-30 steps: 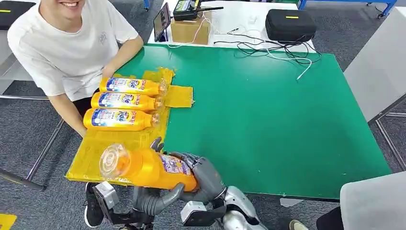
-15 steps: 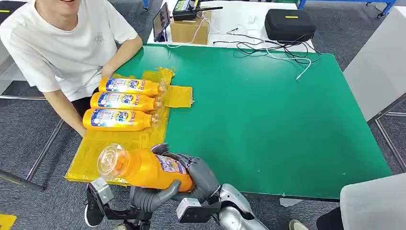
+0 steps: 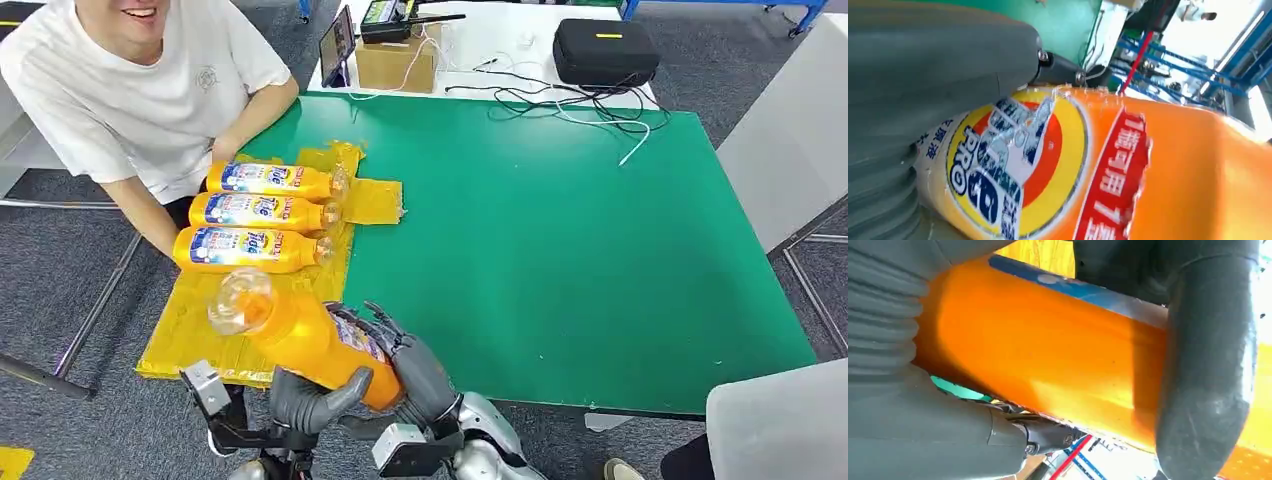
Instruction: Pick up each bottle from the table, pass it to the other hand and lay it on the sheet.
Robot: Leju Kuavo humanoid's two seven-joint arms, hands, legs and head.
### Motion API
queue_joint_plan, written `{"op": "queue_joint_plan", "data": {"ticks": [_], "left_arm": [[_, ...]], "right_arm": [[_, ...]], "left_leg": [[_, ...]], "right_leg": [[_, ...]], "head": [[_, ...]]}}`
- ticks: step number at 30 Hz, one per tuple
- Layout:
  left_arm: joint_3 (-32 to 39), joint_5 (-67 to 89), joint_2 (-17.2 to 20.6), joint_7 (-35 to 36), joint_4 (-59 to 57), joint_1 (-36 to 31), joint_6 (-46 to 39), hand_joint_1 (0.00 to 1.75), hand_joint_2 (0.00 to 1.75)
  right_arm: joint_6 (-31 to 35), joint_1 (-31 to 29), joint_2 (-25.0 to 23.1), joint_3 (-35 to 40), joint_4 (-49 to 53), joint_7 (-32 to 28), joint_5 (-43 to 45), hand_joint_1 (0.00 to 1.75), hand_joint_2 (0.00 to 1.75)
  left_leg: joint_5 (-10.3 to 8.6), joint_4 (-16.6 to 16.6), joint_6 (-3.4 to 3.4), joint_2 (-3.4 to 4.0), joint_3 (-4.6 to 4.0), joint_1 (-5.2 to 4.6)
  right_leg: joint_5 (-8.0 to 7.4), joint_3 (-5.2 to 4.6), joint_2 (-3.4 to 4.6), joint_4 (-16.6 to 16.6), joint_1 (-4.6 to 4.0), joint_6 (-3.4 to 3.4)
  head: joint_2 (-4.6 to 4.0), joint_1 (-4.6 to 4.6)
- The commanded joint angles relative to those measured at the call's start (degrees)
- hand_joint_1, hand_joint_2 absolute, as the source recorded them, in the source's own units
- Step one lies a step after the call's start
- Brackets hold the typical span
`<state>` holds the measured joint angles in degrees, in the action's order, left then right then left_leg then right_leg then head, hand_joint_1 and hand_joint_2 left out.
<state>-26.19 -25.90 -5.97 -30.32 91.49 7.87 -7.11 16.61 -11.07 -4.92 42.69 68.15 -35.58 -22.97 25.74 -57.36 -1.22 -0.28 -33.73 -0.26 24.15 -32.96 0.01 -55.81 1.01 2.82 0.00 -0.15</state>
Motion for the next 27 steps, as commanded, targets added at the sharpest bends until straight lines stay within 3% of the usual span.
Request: {"op": "queue_joint_plan", "data": {"ticks": [1,3,9,14,20,22,23,27], "left_arm": [[-1.1,0.91,-0.62,0.42,-3.81,-2.25,-1.13,1.75,1.75],[-2.54,12.27,-0.28,1.08,-7.29,-3.96,-13.68,1.75,1.75],[-1.16,34.06,-0.43,-1.45,-14.56,-5.58,-32.02,1.75,1.75],[6.65,49.86,-2.61,2.22,-14.89,-5.07,-32.89,1.75,1.75],[14.27,62.7,-2.71,8.77,-16.81,-5.42,-32.89,1.75,1.75],[22.97,80.24,-4.98,12.15,-19.21,-6.36,-32.89,1.75,1.75],[24.81,86.34,-4.76,14.69,-20.53,-7.24,-32.89,1.75,1.75],[22.8,86.73,-0.01,20.76,-31.71,-14.34,-32.81,1.75,1.75]], "right_arm": [[0.19,0.43,0.38,0.8,0.91,-0.64,0.17,0.0,0.0],[3.27,2.09,0.97,-0.18,2.62,-1.66,0.43,0.0,0.0],[8.48,6.51,1.33,-4.3,5.82,-2.24,-0.77,0.0,0.0],[11.0,8.73,0.97,-8.24,7.13,-3.04,-1.25,0.0,0.0],[14.2,13.07,0.64,-13.93,8.18,-3.24,0.13,0.0,0.0],[15.0,14.2,0.26,-15.58,8.11,-3.66,1.85,0.0,0.0],[14.98,14.32,0.06,-15.89,7.92,-3.69,2.23,0.0,0.0],[14.26,13.84,-0.88,-16.61,5.75,-4.33,3.95,0.0,0.0]], "left_leg": [[0.04,0.02,0.07,-0.06,0.12,0.03],[0.05,0.01,0.08,0.02,0.14,0.05],[0.0,0.11,0.07,-0.18,0.23,0.03],[-0.03,0.06,0.04,-0.1,0.05,0.0],[0.02,0.06,0.07,-0.09,0.15,0.03],[0.04,0.09,0.11,-0.09,0.26,0.07],[0.01,0.1,0.08,-0.05,0.18,0.04],[-0.03,0.13,0.11,-0.15,0.22,0.06]], "right_leg": [[0.05,0.14,-0.06,0.02,-0.04,-0.1],[0.05,0.16,-0.03,0.02,-0.06,-0.11],[0.05,0.29,-0.18,0.13,-0.04,-0.1],[0.01,0.05,-0.12,0.06,0.0,-0.06],[0.05,0.19,-0.12,0.07,-0.03,-0.09],[0.07,0.29,-0.12,0.1,-0.08,-0.15],[0.03,0.2,-0.07,0.1,-0.04,-0.1],[0.02,0.25,-0.16,0.12,-0.07,-0.13]], "head": [[0.0,0.02],[0.0,0.02],[0.0,0.02],[0.0,-0.02],[0.02,0.04],[0.0,0.02],[0.02,0.02],[0.0,0.04]]}}
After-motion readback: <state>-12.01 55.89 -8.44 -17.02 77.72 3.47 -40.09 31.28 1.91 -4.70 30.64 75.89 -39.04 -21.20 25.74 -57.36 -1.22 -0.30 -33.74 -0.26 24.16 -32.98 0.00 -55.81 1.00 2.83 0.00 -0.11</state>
